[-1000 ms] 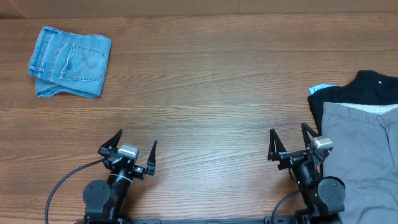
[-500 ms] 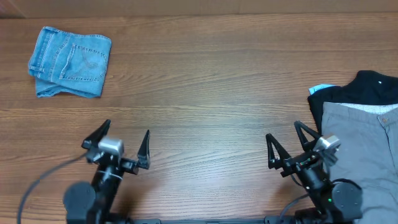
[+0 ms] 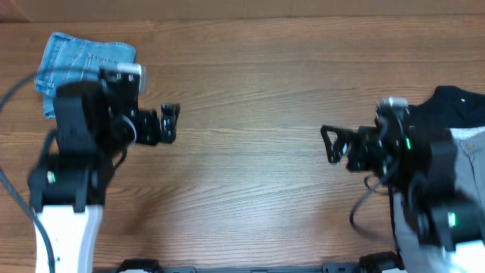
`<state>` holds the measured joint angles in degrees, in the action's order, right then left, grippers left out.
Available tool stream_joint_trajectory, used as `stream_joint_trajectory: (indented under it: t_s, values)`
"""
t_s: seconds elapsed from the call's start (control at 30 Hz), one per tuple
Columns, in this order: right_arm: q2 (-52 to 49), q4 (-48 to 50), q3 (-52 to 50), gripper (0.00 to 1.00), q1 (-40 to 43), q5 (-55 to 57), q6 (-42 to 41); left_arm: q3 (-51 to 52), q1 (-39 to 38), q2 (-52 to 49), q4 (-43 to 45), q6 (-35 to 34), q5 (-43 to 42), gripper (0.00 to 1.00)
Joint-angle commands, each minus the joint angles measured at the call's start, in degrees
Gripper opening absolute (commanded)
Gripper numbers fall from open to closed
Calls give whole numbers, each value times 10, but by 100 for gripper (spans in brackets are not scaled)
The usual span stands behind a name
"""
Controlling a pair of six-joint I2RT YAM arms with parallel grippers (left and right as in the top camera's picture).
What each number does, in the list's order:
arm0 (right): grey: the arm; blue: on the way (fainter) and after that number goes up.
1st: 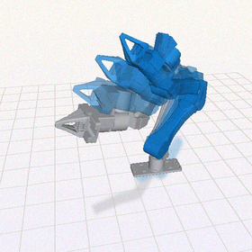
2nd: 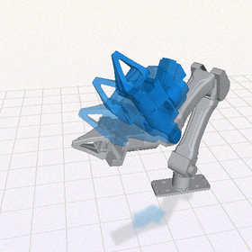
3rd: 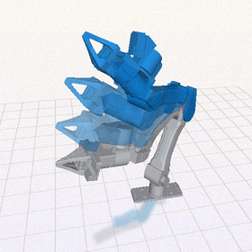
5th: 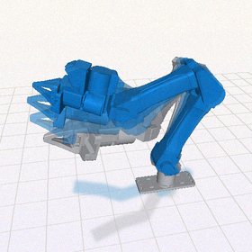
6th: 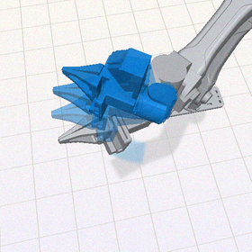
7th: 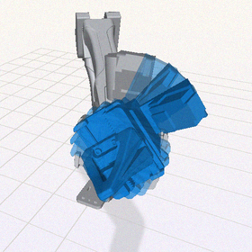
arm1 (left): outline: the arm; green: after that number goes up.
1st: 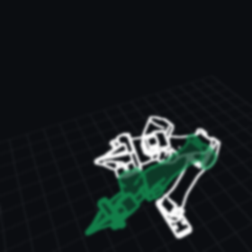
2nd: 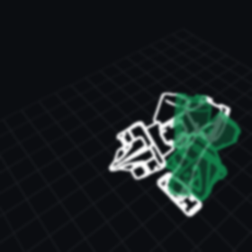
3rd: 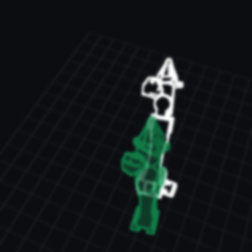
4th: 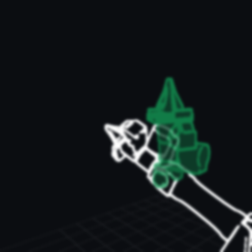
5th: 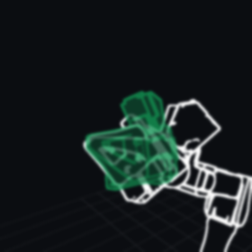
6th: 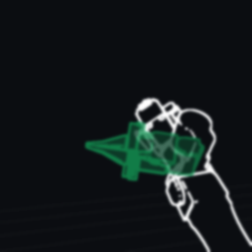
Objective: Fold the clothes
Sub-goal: 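Reach the right gripper to the grey shorts waistband on the stack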
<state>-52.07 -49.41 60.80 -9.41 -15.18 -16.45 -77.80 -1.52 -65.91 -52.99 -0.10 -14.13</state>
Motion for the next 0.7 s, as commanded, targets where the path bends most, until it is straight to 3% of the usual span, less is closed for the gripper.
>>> stream_joint_trajectory:
  t_s: [0.0, 0.23, 0.33, 0.53, 0.67]
  values:
    - [-104, -59, 97, 100, 2, 1, 3, -87, -4, -59, -47, -12, -9, 100]
    - [-276, -78, 148, 100, 3, -15, 0, -109, -4, -118, -73, -15, -11, 100]
    - [-316, -77, 148, 100, 25, 26, -49, -109, -4, -130, -84, -14, -14, 100]
    - [-371, -56, 148, 100, 159, 70, -120, -109, -4, -134, -87, -15, -22, 100]
    - [-402, -42, 148, 96, 251, 73, -123, -109, -4, -135, -87, -14, -22, 100]
